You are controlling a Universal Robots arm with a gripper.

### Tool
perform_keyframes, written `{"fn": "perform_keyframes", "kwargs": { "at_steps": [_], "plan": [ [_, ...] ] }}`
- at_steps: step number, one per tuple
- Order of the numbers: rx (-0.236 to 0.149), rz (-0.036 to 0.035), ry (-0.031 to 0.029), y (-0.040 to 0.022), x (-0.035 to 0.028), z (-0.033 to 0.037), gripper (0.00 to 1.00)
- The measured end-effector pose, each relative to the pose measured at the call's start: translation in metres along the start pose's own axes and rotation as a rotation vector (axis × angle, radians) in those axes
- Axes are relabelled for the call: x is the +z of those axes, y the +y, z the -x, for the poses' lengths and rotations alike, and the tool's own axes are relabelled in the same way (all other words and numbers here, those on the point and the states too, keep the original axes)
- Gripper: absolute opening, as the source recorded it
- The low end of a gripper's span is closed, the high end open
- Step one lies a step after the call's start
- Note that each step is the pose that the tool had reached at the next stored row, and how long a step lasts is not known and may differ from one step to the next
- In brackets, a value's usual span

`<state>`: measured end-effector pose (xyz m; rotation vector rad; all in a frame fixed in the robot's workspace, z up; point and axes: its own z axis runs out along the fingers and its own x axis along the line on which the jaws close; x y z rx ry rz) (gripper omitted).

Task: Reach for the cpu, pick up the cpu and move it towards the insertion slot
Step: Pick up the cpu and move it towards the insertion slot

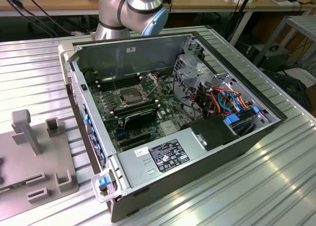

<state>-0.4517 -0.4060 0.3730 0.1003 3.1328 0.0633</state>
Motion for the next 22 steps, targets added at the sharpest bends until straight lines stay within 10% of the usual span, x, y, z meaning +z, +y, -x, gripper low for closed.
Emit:
{"fn": "perform_keyframes", "kwargs": {
  "at_steps": [22],
  "plan": [
    [-0.057, -0.0008, 0.0261, -0.0244, 0.0431, -0.0058, 0.72]
  ]
}}
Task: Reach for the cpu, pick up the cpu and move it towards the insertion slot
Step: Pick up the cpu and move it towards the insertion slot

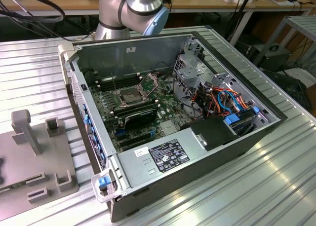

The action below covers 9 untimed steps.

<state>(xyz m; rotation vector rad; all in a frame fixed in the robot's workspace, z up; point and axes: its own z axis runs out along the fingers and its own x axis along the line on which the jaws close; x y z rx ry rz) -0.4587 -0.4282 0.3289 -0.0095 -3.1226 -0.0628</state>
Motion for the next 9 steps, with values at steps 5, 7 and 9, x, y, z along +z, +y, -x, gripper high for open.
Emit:
{"fn": "perform_keyframes", "kwargs": {
  "at_steps": [5, 7, 9],
  "plan": [
    [-0.001, 0.0003, 0.0004, -0.0008, 0.0071, 0.0002, 0.72],
    [-0.001, 0.0013, 0.0006, -0.0009, 0.008, 0.0001, 0.72],
    [-0.001, 0.0014, 0.0003, -0.0009, 0.0081, 0.0002, 0.72]
  ]
}}
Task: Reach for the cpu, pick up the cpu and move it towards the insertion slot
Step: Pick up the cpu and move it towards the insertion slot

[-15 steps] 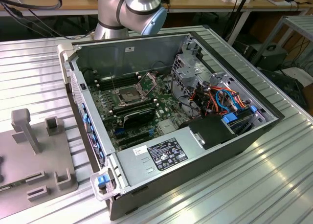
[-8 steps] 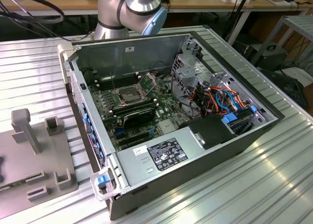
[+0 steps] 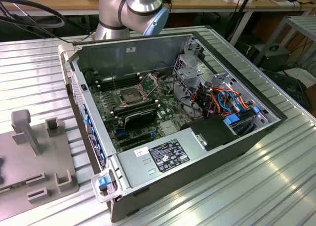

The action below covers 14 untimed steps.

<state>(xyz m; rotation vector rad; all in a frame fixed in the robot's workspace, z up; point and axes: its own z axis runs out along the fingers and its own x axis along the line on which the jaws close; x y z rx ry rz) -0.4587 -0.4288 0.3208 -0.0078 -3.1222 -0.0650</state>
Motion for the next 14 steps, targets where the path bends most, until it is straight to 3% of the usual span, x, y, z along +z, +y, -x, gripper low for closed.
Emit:
{"fn": "perform_keyframes", "kwargs": {
  "at_steps": [7, 11, 14],
  "plan": [
    [0.0, 0.0003, -0.0003, -0.0001, 0.0022, 0.0001, 0.72],
    [0.0, 0.0001, 0.0024, -0.0008, 0.0144, 0.0003, 0.72],
    [0.0, 0.0004, 0.0025, -0.001, 0.0196, 0.0004, 0.72]
  ]
}}
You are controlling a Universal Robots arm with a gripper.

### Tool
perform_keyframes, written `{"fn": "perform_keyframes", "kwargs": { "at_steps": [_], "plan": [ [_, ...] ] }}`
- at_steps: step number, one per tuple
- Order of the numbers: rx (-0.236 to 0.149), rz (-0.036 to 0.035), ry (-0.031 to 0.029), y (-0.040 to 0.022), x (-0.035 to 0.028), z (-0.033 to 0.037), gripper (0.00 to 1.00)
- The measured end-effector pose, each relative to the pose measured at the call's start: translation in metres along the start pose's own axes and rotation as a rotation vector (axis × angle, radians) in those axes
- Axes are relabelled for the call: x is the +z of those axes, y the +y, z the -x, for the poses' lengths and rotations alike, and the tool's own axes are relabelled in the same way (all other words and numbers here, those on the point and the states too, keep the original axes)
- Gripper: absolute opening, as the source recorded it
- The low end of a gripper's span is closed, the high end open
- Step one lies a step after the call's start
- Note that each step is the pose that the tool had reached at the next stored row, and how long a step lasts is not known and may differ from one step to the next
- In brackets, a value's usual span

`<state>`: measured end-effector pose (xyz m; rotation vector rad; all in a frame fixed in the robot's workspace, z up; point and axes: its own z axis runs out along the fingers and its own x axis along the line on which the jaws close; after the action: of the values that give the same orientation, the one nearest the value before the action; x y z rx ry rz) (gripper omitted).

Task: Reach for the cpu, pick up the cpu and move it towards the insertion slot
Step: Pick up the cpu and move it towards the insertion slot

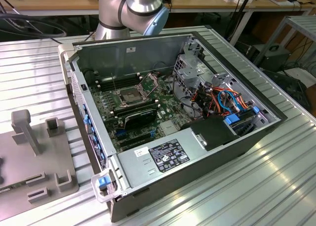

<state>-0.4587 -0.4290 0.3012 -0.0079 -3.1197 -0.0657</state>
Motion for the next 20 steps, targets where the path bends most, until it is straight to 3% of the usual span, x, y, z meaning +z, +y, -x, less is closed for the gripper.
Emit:
{"fn": "perform_keyframes", "kwargs": {
  "at_steps": [7, 20],
  "plan": [
    [0.0, 0.0, 0.0056, -0.0005, 0.0109, 0.0003, 0.72],
    [0.0, 0.0, 0.0076, -0.0024, 0.0232, 0.0006, 0.72]
  ]
}}
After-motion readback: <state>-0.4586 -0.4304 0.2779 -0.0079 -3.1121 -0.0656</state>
